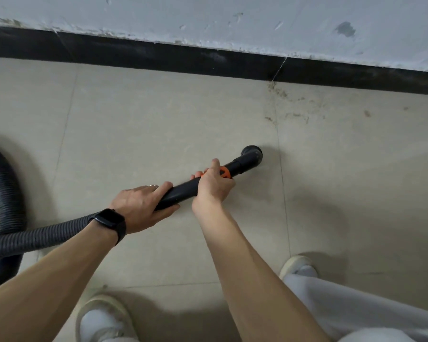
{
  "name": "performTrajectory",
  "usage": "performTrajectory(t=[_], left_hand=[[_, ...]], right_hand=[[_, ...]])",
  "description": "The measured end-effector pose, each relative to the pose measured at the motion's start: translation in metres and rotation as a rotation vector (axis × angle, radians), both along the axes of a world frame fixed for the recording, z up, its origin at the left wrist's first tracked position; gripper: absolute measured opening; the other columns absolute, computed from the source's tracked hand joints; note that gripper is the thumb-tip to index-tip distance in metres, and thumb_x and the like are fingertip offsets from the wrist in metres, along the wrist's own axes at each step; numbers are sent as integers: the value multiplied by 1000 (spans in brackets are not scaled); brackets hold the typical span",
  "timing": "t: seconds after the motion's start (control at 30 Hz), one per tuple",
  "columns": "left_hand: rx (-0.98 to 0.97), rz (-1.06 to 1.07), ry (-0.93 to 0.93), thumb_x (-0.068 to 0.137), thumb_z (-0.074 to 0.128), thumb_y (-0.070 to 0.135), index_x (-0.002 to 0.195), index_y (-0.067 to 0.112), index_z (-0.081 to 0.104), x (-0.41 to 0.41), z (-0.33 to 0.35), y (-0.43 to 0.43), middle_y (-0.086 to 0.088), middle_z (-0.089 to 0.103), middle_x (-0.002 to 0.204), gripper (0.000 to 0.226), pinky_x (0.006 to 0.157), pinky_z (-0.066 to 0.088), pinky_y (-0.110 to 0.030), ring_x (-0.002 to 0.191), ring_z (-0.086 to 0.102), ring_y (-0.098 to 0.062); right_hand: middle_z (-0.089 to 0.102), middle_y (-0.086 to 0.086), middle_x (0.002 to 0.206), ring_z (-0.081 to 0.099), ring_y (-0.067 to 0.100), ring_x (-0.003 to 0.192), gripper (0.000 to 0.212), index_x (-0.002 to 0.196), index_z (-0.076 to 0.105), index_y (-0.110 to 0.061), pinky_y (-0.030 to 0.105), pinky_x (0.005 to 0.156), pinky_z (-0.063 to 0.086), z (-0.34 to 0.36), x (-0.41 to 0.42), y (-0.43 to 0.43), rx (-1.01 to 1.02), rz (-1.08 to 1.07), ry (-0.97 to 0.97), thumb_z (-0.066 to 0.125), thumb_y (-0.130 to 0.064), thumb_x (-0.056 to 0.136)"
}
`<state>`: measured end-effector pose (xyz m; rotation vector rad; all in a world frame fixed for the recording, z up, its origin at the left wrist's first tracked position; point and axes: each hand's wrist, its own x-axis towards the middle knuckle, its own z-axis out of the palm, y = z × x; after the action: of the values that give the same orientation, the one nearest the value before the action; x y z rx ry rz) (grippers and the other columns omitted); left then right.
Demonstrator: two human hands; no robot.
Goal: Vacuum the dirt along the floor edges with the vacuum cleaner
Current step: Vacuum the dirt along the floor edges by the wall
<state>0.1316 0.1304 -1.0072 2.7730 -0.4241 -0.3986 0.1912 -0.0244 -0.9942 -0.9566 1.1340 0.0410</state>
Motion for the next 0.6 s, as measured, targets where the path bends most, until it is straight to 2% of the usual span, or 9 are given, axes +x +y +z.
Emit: performTrajectory(t=[0.17, 0.27, 0.33, 0.43, 0.6], left_hand=[[24, -46, 3, 89, 33, 69, 111, 34, 32, 14, 5, -17, 9, 59, 88, 41, 55, 38, -28, 76, 61, -22], [60, -103, 3, 92, 35, 67, 116, 30, 34, 28, 8, -48, 6, 60, 92, 43, 57, 35, -29, 80, 62, -23], [68, -123, 11, 94, 35, 65, 118, 28, 34, 36, 10, -70, 4, 60, 93, 44, 58, 34, -30, 82, 62, -25], [58, -109, 13, 95, 35, 63, 116, 25, 34, 44, 11, -96, 2, 60, 94, 43, 58, 35, -30, 81, 62, -26], [41, -53, -47, 96, 34, 61, 112, 24, 32, 51, 5, -114, 2, 61, 94, 39, 56, 33, -31, 80, 62, -26]], right_hand=[[56, 4, 68, 55, 13, 42, 37, 126, 55, -1, 25, 50, 54, 4, 9, -19, -14, -20, 8, 65, -27, 100], [53, 1, 56, 51, 14, 39, 21, 96, 56, -5, 25, 46, 52, 6, 17, -48, -42, -52, 6, 65, -23, 99], [50, -1, 49, 50, 16, 38, 27, 81, 51, -7, 25, 43, 50, 7, 24, -69, -69, -55, 16, 65, -21, 99], [49, 6, 62, 48, 22, 46, 26, 80, 49, -8, 25, 44, 49, 7, 36, -91, -69, -31, 9, 65, -18, 98], [43, 2, 56, 44, 17, 37, 24, 81, 47, -12, 22, 42, 44, 5, 59, -104, -22, 81, -25, 65, -16, 97]])
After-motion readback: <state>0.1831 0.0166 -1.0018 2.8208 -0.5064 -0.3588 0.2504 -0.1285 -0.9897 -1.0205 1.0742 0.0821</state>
